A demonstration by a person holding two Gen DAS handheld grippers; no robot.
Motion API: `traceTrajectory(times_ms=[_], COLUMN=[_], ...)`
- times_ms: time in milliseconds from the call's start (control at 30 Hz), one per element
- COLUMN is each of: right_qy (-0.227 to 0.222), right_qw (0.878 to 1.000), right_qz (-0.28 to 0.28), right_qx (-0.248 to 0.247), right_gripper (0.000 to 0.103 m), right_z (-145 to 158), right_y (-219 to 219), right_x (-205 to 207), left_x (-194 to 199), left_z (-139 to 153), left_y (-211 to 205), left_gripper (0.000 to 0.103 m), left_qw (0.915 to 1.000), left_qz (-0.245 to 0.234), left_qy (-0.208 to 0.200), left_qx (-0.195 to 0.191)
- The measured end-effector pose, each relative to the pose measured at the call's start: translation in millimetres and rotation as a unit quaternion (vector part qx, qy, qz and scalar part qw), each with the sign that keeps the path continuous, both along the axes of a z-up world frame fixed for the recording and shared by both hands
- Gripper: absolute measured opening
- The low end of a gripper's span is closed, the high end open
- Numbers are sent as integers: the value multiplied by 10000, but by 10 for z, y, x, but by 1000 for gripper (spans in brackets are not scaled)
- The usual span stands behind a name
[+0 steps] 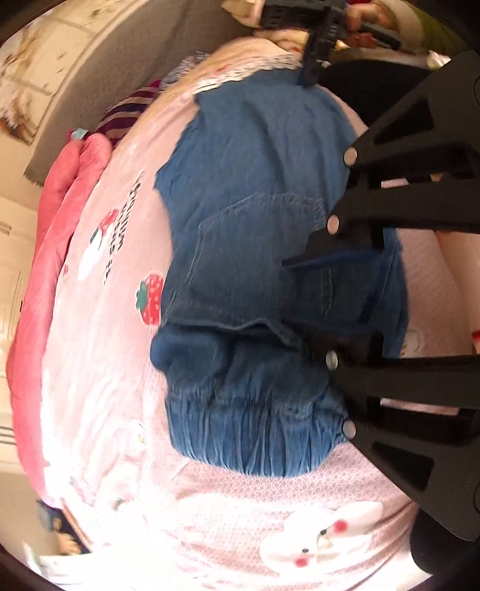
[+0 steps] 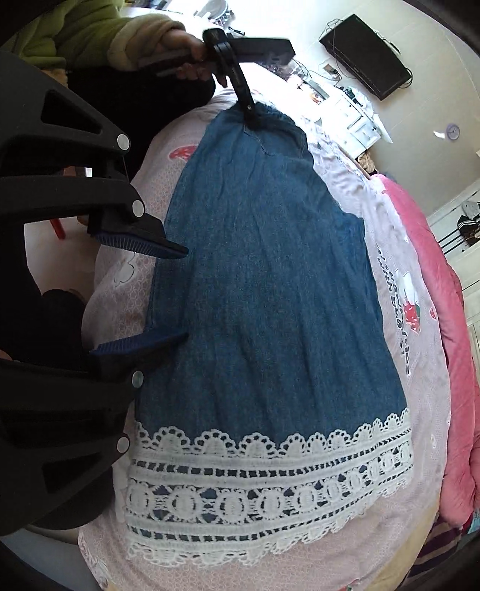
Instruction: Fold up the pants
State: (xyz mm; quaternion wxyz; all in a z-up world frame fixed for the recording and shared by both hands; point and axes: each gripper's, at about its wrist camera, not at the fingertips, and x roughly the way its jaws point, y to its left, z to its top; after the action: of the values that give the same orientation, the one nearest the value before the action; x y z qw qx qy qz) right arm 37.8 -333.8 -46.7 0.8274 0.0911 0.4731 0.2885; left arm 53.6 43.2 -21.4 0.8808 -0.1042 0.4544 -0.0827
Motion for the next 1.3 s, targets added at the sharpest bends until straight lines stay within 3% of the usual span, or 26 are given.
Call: traceTrajectory(times_ms=[33, 67, 100, 167, 267, 367, 533, 633, 667, 700, 733, 867, 1000, 1100, 1167, 1200, 1300], right_qy=[-68, -177, -345, -598, -1062, -1279, -1384, -1168, -949, -776, -623, -676, -773, -820, -887, -924, -1091], right_qw=[10000, 9998, 9988, 9972, 9926, 9864, 9715, 9697, 9713, 9725, 9741, 9795, 9751, 9781, 9835, 9884, 9928], right_qz=[37, 68, 133, 276, 594, 986, 1382, 1337, 1392, 1431, 1407, 1080, 1082, 986, 732, 580, 254], right_qx=[11, 103, 315, 364, -48, -319, -1342, -1681, -1678, -1663, -1657, -1557, -1772, -1639, -1396, -1057, -431], right_gripper=[45, 47, 49, 54, 57, 57, 61, 61, 58, 22, 2, 2, 2, 7, 24, 37, 50], right_z=[64, 151, 298, 494, 760, 871, 758, 590, 506, 407, 346, 312, 191, 179, 304, 415, 658], right_y=[1, 8, 32, 154, 541, 968, 1586, 1776, 1823, 1818, 1861, 1906, 2068, 2019, 1847, 1652, 1162], right_x=[-12, -21, 3, 90, 389, 761, 1247, 1549, 1667, 1721, 1791, 1950, 2038, 2067, 2042, 2001, 1818], left_x=[-16, -33, -54, -117, -148, -153, -176, -175, -158, -143, -128, -119, -105, -110, -115, -114, -151], left_z=[17, 41, 90, 193, 334, 309, 81, -4, -39, -59, -72, -66, -84, -89, -84, -78, 5], left_y=[3, -7, -57, -164, -420, -603, -825, -858, -851, -838, -813, -750, -737, -737, -725, -724, -707], left_gripper=[17, 24, 42, 56, 60, 60, 60, 61, 61, 61, 61, 60, 61, 61, 61, 61, 71], left_qw=[10000, 9999, 9995, 9982, 9934, 9885, 9834, 9825, 9831, 9838, 9851, 9874, 9880, 9879, 9881, 9881, 9872], left_qz=[-6, -51, -181, -380, -712, -1081, -1503, -1562, -1544, -1527, -1496, -1430, -1401, -1409, -1403, -1398, -1407], left_qy=[-31, -104, -232, -461, -796, -891, -688, -571, -502, -448, -411, -417, -407, -416, -425, -440, -669], left_qx=[-48, -48, -74, -15, 421, 563, 745, 843, 850, 822, 743, 534, 508, 506, 472, 456, 332])
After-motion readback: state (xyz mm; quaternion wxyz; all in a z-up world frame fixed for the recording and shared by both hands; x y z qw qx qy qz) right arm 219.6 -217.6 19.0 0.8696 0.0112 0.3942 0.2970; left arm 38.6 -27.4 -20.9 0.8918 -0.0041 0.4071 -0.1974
